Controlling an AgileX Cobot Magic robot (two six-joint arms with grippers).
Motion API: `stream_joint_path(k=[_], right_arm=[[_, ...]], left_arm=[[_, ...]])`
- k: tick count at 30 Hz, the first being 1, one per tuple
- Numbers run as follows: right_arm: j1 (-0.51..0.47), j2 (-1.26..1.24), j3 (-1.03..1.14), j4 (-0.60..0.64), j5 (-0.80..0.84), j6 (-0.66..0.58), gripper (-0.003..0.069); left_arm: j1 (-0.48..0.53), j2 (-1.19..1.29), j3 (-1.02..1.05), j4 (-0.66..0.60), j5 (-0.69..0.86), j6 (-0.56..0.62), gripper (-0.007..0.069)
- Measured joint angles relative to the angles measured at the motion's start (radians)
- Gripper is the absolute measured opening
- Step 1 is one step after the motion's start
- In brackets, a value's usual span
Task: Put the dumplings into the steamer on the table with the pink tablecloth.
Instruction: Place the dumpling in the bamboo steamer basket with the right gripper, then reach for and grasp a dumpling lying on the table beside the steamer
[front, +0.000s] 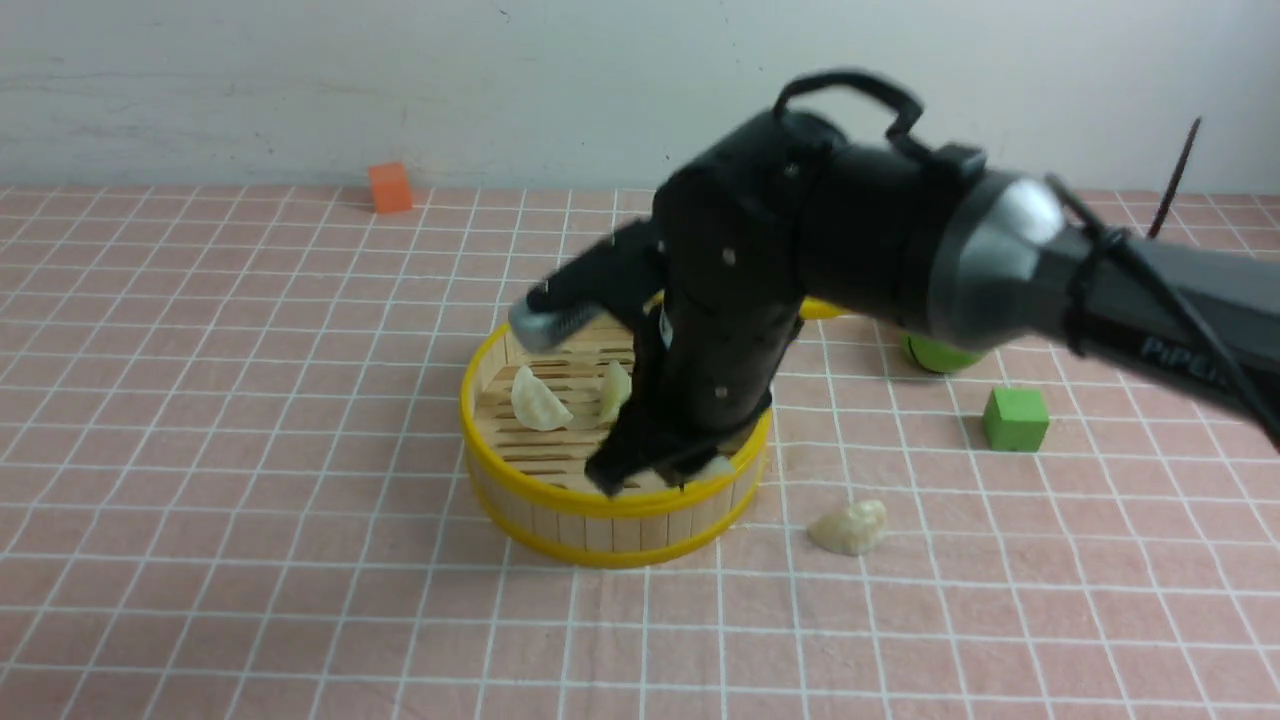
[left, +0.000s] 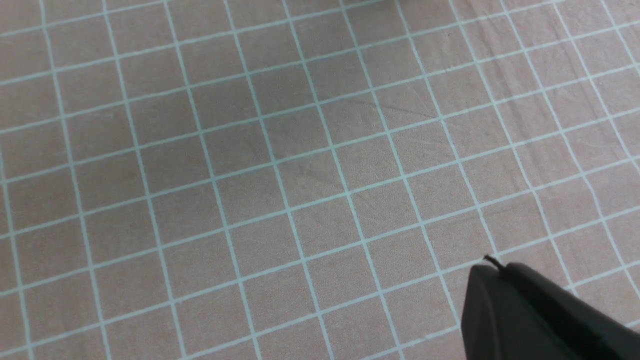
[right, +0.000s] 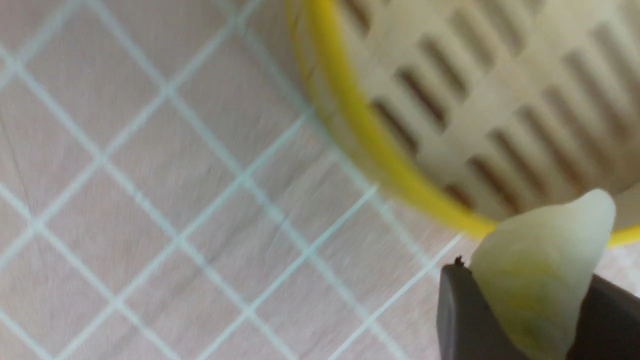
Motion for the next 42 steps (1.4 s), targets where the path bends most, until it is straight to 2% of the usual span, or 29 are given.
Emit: stream_joint_path(k=[2,9,19,21,24,27,28,29,31,34,39,42], right_arm=[[-0.036,0.031,-0.098,0.004,0.001,-0.001,0.0211],[-0.136,0.210,-0.236,0.012,-0.029,-0.001,0.0211],[-0.168,0.354,-0.276,0.063,-0.135,0.000,0.0223],[-0.168,0.356,-0.277,0.063,-0.137,0.000,0.0255],[-0.168,0.356,-0.293,0.062,-0.123,0.009,0.0375],[-0.168,0.350,-0.339,0.064,-0.019,0.014,0.0516],[-0.168,0.348,-0.348,0.065,-0.019,0.014,0.0516],[-0.168,0.336,-0.376,0.071,0.067,0.008,0.0569],[-0.168,0.299,-0.424,0.087,0.142,-0.029,0.0616],[-0.166,0.222,-0.439,0.096,0.164,-0.084,0.0617],[-0.166,0.087,-0.363,0.096,0.171,-0.126,0.0558],[-0.176,-0.038,-0.175,0.082,0.177,-0.210,0.0503]], left_arm=[[0.000,0.000,0.000,0.003,0.000,0.000,-0.0014],[0.000,0.000,0.000,0.003,0.000,0.000,-0.0014],[0.000,0.000,0.000,0.003,0.000,0.000,-0.0014],[0.000,0.000,0.000,0.003,0.000,0.000,-0.0014],[0.000,0.000,0.000,0.003,0.000,0.000,-0.0014],[0.000,0.000,0.000,0.003,0.001,0.000,-0.0014],[0.000,0.000,0.000,0.003,0.001,0.000,-0.0014],[0.000,0.000,0.000,0.003,0.001,0.000,-0.0014],[0.000,0.000,0.000,0.003,0.001,0.000,-0.0014],[0.000,0.000,0.001,0.003,0.000,0.000,-0.0014],[0.000,0.000,0.001,0.003,0.000,0.000,-0.0014],[0.000,0.000,0.001,0.003,0.000,0.000,-0.0014]])
